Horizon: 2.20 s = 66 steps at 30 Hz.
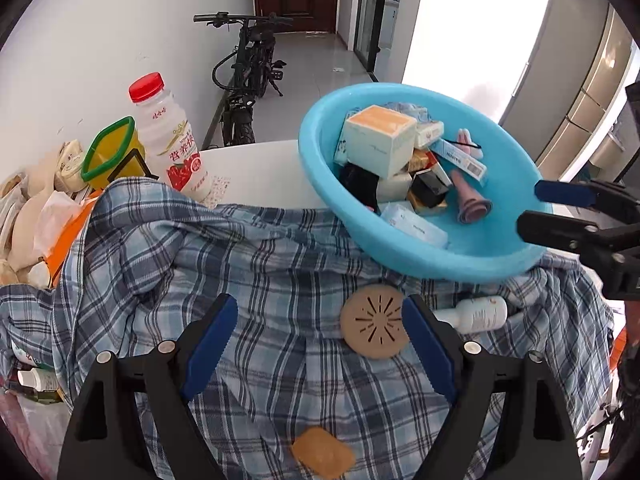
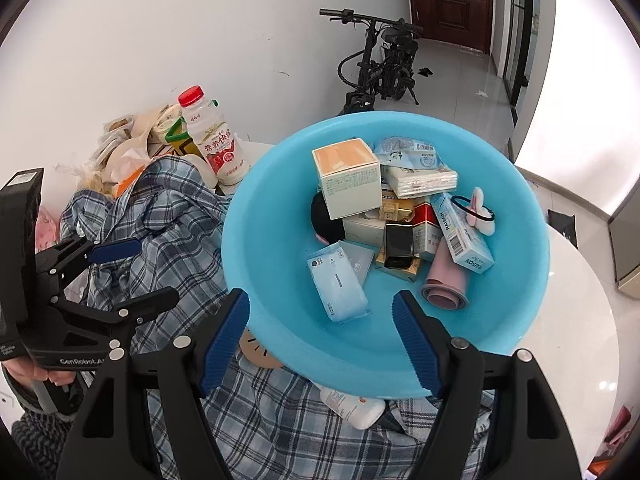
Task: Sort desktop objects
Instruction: 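Move both grippers back over the shirt, left gripper toward the orange soap bar, then close the left gripper on the orange soap bar and lift it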
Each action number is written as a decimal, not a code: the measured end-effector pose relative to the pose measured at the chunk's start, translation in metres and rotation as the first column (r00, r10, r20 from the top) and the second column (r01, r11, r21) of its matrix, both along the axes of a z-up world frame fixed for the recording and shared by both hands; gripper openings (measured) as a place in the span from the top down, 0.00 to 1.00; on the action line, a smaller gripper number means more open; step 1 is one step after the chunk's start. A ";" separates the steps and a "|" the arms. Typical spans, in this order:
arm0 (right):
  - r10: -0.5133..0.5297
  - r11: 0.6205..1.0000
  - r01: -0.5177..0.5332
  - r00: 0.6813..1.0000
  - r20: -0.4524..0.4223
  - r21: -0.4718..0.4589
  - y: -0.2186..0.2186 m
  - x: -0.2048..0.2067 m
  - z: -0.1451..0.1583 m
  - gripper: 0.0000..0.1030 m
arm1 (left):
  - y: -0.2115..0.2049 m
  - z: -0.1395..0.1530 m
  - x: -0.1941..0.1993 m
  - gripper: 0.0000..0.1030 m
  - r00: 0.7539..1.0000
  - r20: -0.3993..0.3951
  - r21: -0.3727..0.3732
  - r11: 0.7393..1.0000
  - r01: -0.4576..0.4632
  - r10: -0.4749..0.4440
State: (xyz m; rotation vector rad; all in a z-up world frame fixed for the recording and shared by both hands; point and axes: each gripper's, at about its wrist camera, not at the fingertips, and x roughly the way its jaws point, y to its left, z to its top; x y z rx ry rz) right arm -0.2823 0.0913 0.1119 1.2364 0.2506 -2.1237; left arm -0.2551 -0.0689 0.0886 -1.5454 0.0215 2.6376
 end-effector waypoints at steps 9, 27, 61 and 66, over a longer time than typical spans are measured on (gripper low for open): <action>0.109 0.994 -0.110 0.993 -0.035 -0.022 0.022 0.047 0.006 0.25 | 0.014 -0.003 0.039 0.16 0.994 0.024 0.013 0.994 0.110 -0.111; 0.127 0.992 -0.127 0.991 0.051 -0.004 0.050 0.069 -0.044 0.25 | 0.029 -0.074 0.087 0.16 0.950 0.117 -0.115 0.946 0.304 -0.291; -0.024 0.997 0.032 0.992 0.121 -0.065 0.099 0.109 -0.114 0.25 | 0.017 -0.116 0.112 0.16 0.911 0.154 0.000 0.922 0.386 -0.381; -0.001 0.998 0.009 0.992 0.126 -0.065 0.097 0.112 -0.115 0.25 | 0.016 -0.121 0.112 0.16 0.913 0.161 -0.036 0.922 0.386 -0.376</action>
